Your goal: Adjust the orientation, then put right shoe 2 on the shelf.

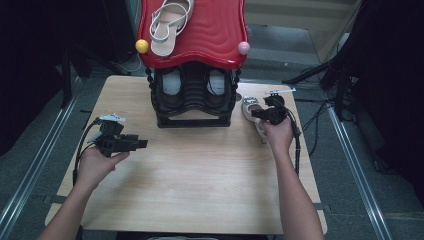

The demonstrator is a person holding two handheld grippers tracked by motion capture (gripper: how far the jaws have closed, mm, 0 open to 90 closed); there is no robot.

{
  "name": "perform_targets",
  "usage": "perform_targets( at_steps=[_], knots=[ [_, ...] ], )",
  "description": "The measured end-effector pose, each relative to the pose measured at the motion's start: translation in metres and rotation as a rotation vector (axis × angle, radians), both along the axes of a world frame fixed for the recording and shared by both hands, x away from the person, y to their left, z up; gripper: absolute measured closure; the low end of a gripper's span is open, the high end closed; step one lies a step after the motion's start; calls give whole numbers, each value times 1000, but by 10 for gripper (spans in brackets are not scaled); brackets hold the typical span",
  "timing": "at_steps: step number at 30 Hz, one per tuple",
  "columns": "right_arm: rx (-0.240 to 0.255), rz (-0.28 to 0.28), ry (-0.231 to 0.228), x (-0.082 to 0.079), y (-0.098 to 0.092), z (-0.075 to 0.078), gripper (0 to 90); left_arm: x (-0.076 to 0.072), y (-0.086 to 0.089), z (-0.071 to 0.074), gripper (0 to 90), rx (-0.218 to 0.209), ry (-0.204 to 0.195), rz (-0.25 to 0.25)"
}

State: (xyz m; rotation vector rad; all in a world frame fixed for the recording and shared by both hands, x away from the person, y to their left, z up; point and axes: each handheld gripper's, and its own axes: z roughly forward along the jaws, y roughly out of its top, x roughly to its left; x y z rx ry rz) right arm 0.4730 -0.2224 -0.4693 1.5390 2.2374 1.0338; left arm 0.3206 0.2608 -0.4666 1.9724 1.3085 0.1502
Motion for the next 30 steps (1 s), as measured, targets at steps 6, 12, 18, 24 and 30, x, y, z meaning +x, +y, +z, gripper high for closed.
perform_targets(
  at_steps=[6,12,18,24,30],
  knots=[
    [-40,-9,48,6,5,-13,773,-3,2,-1,479,-2,-2,10],
    [-65,-15,74,9,9,-20,805,-5,2,-1,479,0,-2,12],
    [-85,-32,92,10,10,-21,846,-5,3,-2,479,0,-6,12],
    [-73,-36,89,11,7,-22,880,-5,4,-2,479,-3,-4,14],
    [-48,-46,87,10,5,-19,882,-5,6,-2,479,-8,-5,20]
  ],
)
